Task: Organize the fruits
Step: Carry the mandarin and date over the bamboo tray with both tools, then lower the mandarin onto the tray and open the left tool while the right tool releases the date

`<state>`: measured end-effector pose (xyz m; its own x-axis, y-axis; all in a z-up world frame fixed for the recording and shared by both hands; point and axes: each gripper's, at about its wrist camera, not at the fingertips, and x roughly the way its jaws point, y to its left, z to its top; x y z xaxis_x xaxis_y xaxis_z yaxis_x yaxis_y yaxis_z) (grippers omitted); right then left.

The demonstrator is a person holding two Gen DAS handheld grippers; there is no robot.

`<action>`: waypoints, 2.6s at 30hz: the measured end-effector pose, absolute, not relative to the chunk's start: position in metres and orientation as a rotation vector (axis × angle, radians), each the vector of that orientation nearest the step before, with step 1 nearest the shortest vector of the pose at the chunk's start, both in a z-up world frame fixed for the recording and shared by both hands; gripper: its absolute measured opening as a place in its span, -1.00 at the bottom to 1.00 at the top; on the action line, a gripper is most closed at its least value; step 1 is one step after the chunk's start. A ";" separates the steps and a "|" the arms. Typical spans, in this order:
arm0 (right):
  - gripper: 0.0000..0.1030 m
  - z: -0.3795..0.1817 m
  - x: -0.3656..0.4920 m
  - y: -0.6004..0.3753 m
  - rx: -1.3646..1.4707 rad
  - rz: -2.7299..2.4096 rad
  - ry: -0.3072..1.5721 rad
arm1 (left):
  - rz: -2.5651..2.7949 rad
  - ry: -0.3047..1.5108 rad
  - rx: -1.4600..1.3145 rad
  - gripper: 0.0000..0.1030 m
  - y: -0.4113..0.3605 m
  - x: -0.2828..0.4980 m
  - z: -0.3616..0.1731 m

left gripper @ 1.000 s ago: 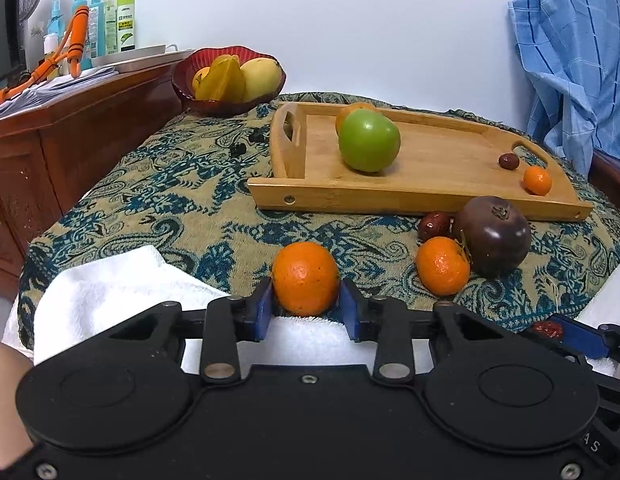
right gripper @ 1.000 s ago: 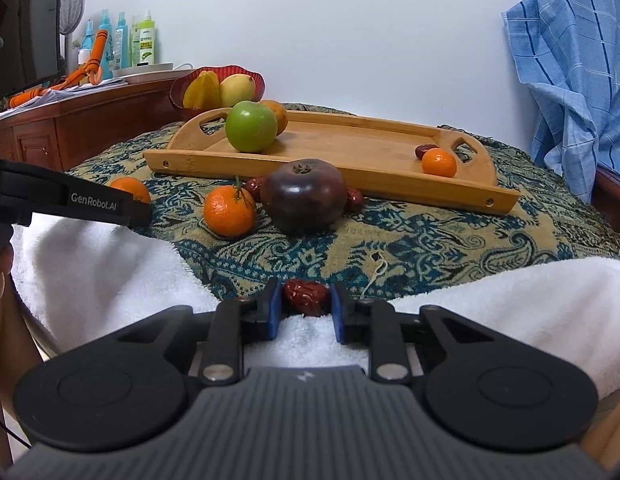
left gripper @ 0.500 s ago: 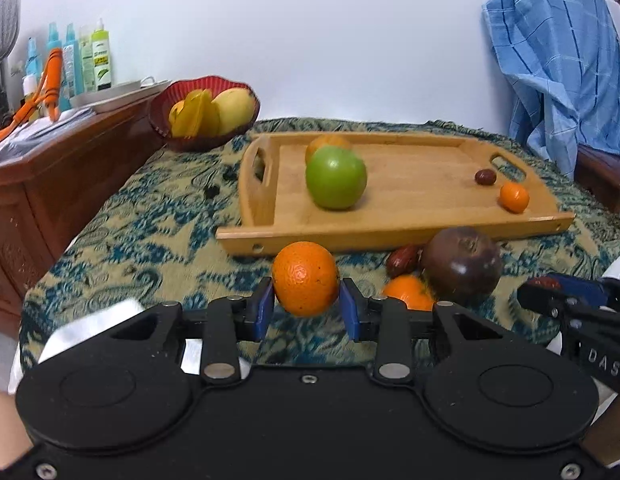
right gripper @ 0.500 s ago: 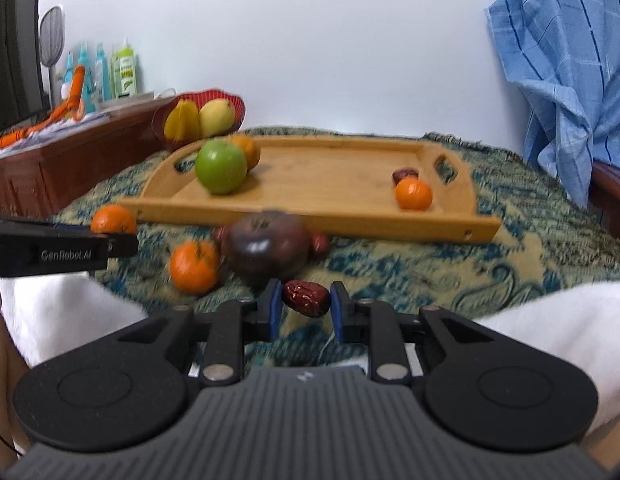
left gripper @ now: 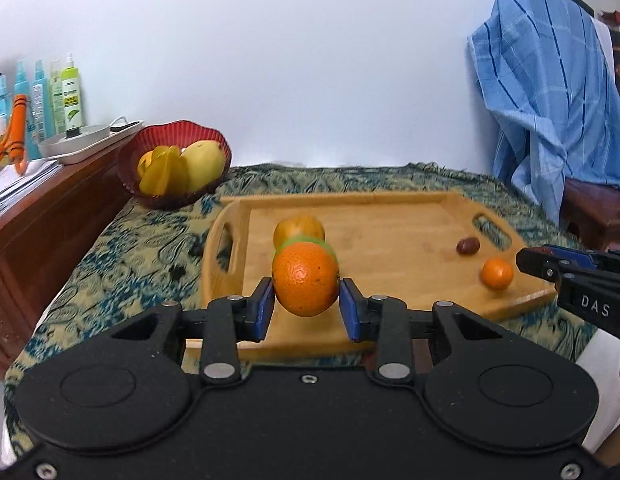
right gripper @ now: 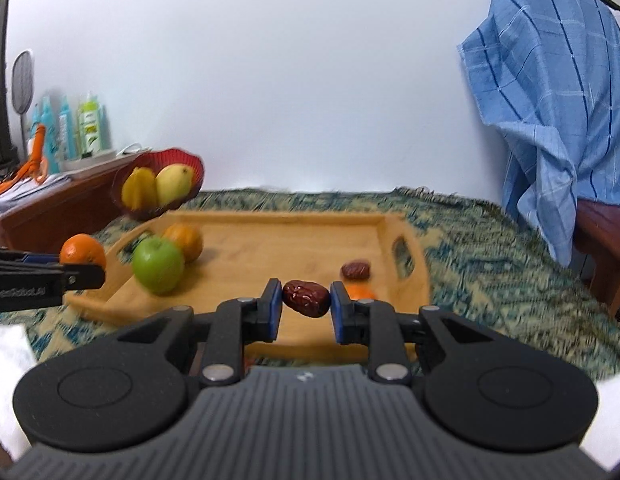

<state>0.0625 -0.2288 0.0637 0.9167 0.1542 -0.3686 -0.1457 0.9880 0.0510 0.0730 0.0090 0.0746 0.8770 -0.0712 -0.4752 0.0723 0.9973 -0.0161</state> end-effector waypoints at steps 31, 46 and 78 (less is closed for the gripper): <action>-0.43 0.052 0.226 -0.270 0.085 0.122 0.545 | -0.058 0.681 -0.159 -0.35 0.022 0.269 0.076; -0.42 0.035 0.256 -0.263 0.062 0.114 0.635 | -0.040 0.796 -0.081 -0.35 0.012 0.317 0.052; -0.42 0.024 0.261 -0.261 0.060 0.098 0.688 | -0.040 0.834 -0.005 -0.35 0.004 0.322 0.038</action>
<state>0.2611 -0.2614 0.0238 0.7683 0.1099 -0.6306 -0.0703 0.9937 0.0875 0.3220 0.0043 0.0376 0.6711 -0.0375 -0.7404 0.0340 0.9992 -0.0198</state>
